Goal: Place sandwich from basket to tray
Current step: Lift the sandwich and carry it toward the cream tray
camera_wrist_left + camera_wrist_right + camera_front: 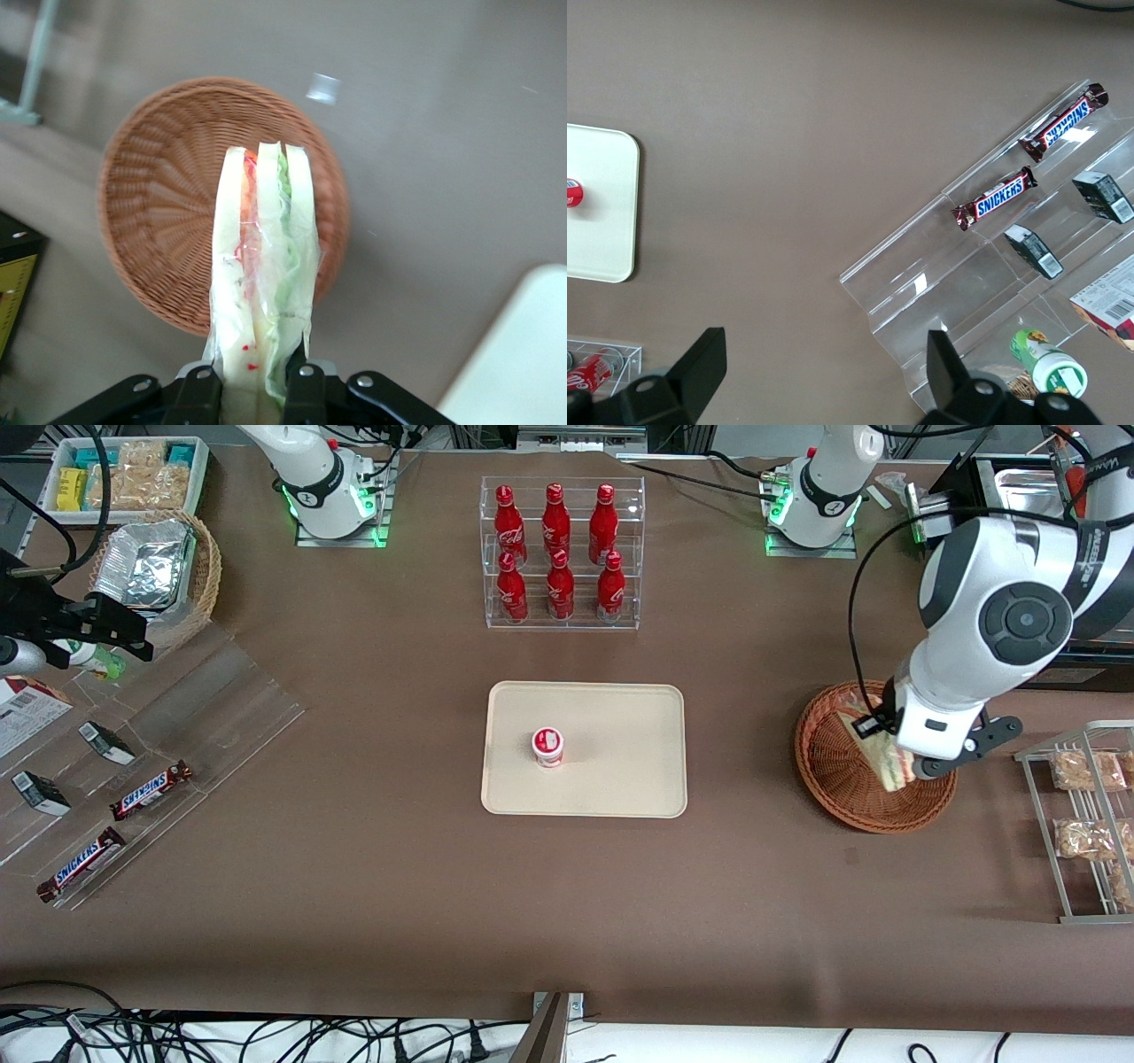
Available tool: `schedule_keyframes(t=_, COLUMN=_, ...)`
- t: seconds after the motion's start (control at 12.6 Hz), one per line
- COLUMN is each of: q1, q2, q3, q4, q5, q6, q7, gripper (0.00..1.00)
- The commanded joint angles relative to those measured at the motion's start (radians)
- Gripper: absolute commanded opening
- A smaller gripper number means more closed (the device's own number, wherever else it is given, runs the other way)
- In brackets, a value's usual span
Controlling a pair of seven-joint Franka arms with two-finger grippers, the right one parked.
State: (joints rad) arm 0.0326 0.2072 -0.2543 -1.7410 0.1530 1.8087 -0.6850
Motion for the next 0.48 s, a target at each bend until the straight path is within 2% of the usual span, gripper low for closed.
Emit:
schedule_keyframes(t=0.0, q1=0.001, q2=0.012, q3=-0.093, q4=0.032, q5=-0.041, q6=-0.026, q7=0.1, gripper=0.22)
schedule_keyframes(t=0.4, q1=-0.007, q2=0.055, q3=-0.311, q4=0.031, q5=-0.07, q6=0.067, q7=0.067, gripper=0.22)
